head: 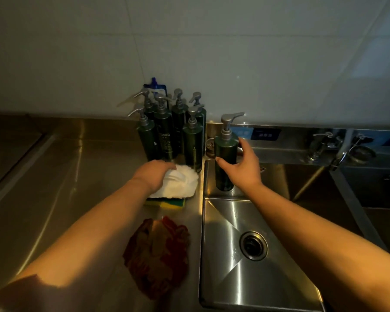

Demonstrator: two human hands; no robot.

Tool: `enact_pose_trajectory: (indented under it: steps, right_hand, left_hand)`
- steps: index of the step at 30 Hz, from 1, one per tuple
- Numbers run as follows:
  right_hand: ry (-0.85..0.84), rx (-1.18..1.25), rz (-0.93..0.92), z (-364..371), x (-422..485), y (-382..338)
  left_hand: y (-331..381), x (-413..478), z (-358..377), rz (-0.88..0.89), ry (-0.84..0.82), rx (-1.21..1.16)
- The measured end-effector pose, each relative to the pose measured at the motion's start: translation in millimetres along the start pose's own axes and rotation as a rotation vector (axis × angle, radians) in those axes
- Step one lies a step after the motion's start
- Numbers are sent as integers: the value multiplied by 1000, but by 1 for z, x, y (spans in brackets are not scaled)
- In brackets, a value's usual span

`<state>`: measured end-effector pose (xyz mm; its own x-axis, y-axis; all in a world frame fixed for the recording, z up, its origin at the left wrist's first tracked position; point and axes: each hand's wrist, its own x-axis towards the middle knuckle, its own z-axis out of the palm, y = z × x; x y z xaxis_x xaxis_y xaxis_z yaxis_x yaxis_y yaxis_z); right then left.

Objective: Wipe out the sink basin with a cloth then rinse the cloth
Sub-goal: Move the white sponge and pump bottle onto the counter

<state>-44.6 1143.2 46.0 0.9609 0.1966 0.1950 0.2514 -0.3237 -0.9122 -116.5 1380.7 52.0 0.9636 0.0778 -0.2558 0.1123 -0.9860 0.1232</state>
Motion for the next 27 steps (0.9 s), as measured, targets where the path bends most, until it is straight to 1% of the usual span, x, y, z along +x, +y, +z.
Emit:
enact_pose_trajectory:
  steps: [4,7,13,16,20,24,27]
  right_hand:
    - [26,44,-37,12,7,-18]
    - [52,56,-100,17,12,-35]
    - [34,84,-168,27,19,-60]
    - [23,83,-168,34,18,-66]
    - [-2,91,-170,46,17,-74]
    - [4,106,-185,61,18,-86]
    - [11,100,-175,74,19,-91]
  left_hand:
    - [-5,6,-7,21,-14,24]
    - [-9,6,-10,34,-38,50]
    - [-11,4,-14,76,-76,66]
    - [-15,2,-18,88,-35,-24]
    - [-23,-2,-26,52,57,-193]
    - [-29,-6,-27,15,135,-210]
    - [-33,-8,-25,0,148,-213]
